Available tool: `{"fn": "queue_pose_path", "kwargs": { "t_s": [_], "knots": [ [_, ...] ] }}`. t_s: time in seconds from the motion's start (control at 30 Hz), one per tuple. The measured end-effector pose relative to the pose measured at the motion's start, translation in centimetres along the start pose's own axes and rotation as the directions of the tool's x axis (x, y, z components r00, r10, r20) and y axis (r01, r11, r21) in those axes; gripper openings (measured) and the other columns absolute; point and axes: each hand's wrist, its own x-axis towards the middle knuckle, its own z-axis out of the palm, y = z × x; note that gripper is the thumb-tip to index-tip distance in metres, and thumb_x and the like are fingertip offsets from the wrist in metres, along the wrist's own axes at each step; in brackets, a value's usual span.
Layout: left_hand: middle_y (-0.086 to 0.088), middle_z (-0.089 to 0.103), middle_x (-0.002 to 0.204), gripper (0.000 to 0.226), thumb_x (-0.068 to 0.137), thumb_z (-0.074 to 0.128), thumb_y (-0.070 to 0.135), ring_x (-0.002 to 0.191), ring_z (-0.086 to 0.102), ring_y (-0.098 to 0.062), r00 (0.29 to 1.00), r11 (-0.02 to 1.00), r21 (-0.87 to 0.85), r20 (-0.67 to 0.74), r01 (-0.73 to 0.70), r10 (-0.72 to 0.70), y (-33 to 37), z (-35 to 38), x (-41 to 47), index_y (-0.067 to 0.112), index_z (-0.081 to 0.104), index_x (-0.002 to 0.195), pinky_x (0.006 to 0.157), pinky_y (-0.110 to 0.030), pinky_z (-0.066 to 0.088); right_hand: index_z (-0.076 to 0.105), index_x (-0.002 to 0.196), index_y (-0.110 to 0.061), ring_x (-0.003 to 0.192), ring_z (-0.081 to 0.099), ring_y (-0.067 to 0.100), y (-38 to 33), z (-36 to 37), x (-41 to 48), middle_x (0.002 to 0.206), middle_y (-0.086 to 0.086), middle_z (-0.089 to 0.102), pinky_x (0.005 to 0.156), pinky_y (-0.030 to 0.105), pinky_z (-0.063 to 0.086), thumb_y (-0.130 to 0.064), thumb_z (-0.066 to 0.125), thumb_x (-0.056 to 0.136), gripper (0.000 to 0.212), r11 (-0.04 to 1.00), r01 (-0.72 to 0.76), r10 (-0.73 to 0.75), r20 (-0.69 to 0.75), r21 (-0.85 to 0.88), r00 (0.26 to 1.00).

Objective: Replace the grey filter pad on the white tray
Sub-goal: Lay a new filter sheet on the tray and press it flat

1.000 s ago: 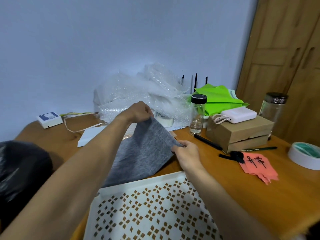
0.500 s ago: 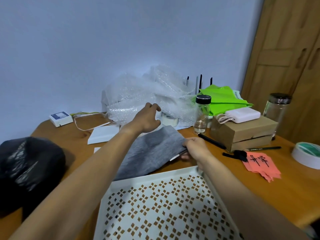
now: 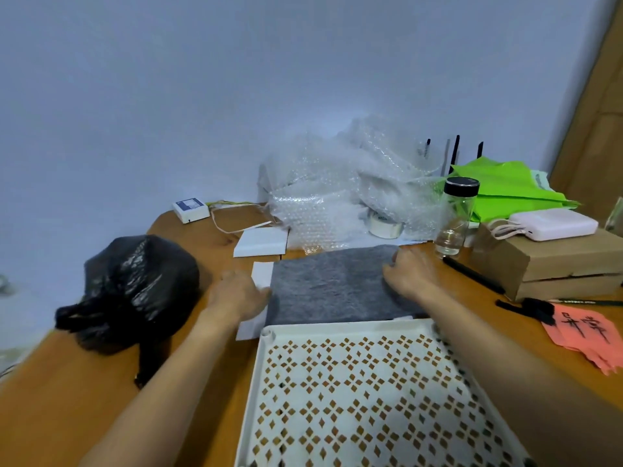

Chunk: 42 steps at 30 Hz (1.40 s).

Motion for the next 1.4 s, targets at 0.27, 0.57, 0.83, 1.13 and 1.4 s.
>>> {"fn": "queue_pose_path", "kwargs": {
  "t_s": [0.27,0.57,0.83,1.13,1.4],
  "knots": [
    [-0.007,0.057,0.142,0.082,0.089,0.049,0.07,0.116,0.065,-0.028,0.982,0.991,0.003,0.128,0.137,-0.137,-1.9,1.0,-3.6,0.016,0.036,0.15,0.096,-0.042,0.055,0.062,0.075,-0.014,0.086,0.061,0.028,-9.4,3.4,2.3,0.089,0.009,0.067,0.069,0.031,0.044,-0.025,0.056,0.088,0.018,0.959,0.279,-0.281,0.338,0.057,0.898],
    [-0.01,0.037,0.159,0.095,0.092,0.062,0.053,0.143,0.039,-0.032,0.965,0.943,-0.217,0.122,0.253,-0.231,-1.4,1.4,-6.2,0.013,0.008,0.159,0.114,-0.048,0.038,0.069,0.113,-0.016,0.1,0.059,0.027,-14.6,5.5,4.5,0.124,0.012,0.067,0.08,0.028,0.04,-0.024,0.059,0.092,0.025,0.916,0.388,-0.39,0.449,0.099,0.804],
    [-0.01,0.05,0.145,0.09,0.09,0.065,0.049,0.124,0.056,-0.029,0.951,0.871,-0.383,0.148,0.309,-0.272,-1.7,1.4,-6.7,0.016,0.014,0.156,0.099,-0.045,0.053,0.063,0.123,-0.02,0.1,0.06,0.024,-15.8,7.3,5.3,0.119,0.005,0.065,0.088,0.033,0.047,-0.048,0.059,0.087,0.046,0.893,0.436,-0.432,0.47,0.107,0.77],
    [0.0,0.065,0.115,0.047,0.09,0.065,0.042,0.098,0.069,-0.02,0.935,0.582,-0.734,0.232,0.349,-0.268,-1.7,2.1,-7.9,0.026,0.041,0.127,0.087,-0.042,0.06,0.061,0.095,-0.035,0.119,0.058,0.033,-16.2,7.8,6.4,0.127,0.011,0.063,0.087,0.032,0.041,-0.047,0.059,0.092,0.013,0.904,0.392,-0.426,0.452,0.171,0.784],
    [-0.005,0.046,0.145,0.059,0.096,0.058,0.037,0.133,0.043,-0.024,0.969,0.921,-0.328,-0.058,0.21,-0.241,-1.1,1.8,-8.7,0.015,0.036,0.146,0.106,-0.037,0.038,0.056,0.074,-0.017,0.062,0.051,0.014,-15.8,6.9,7.5,0.074,0.002,0.057,0.052,0.024,0.036,-0.013,0.064,0.083,0.013,0.899,0.152,-0.359,0.493,0.411,0.793]
  ]
}}
